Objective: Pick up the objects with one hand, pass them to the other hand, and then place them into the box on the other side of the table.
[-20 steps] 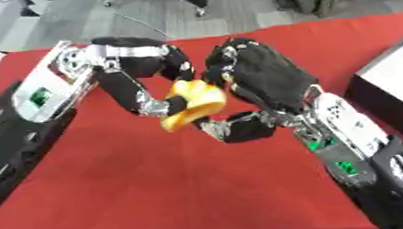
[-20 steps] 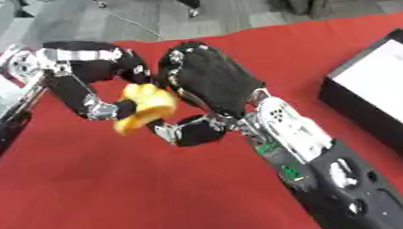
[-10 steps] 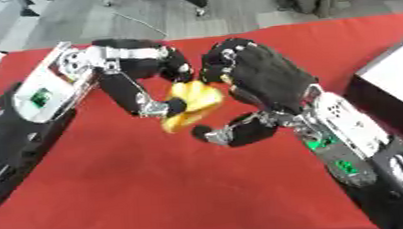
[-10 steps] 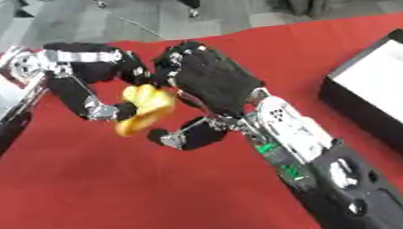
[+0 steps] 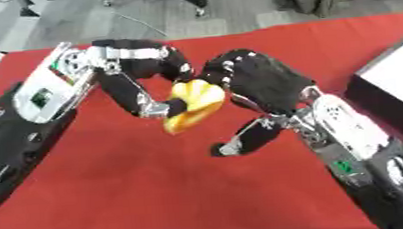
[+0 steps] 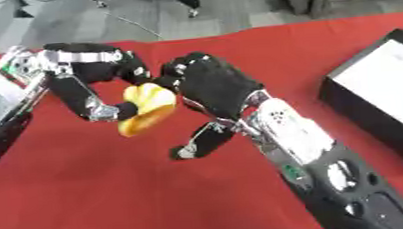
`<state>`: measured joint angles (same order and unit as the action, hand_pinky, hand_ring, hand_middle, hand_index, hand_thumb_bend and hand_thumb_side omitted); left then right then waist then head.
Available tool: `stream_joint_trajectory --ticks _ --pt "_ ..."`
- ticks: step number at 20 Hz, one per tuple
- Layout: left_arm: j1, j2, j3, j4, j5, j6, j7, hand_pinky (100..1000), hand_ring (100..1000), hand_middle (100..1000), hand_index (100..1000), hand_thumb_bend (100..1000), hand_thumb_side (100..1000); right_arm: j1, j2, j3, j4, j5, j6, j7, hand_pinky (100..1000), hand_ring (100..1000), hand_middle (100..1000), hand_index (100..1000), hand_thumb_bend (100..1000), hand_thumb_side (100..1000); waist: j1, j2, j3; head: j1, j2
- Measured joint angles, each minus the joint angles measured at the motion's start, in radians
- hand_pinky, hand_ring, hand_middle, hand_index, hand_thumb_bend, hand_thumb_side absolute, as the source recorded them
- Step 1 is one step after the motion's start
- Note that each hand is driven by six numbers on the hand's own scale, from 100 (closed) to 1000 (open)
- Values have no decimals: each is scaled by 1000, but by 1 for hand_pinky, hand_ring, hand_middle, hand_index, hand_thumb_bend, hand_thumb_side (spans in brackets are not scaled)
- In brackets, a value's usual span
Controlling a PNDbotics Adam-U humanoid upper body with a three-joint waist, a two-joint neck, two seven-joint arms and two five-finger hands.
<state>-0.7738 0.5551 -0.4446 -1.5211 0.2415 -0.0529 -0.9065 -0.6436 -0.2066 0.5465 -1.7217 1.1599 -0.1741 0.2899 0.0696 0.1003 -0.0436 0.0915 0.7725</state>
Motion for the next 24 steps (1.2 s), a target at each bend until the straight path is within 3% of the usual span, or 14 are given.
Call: stream_joint_trajectory --ticks 6,11,18,24 --pt "10 9 2 -5 0 -7 -1 679 498 436 563 100 212 56 2 -84 27 34 71 -64 708 743 606 847 803 469 2 0 -3 11 0" --pt "14 24 12 0 -5 -16 -1 681 498 437 564 100 207 68 3 -97 -4 76 137 -142 730 742 614 848 762 504 3 0 -4 13 0" --pt "16 27 19 12 -23 -27 -1 677 499 438 565 100 206 64 3 -72 -24 152 112 -226 746 737 599 829 705 502 3 0 -4 13 0" --pt "17 27 19 27 -34 -33 -1 675 499 439 566 100 204 52 -3 -34 -63 137 63 -206 757 738 601 823 670 487 3 0 -1 13 0"
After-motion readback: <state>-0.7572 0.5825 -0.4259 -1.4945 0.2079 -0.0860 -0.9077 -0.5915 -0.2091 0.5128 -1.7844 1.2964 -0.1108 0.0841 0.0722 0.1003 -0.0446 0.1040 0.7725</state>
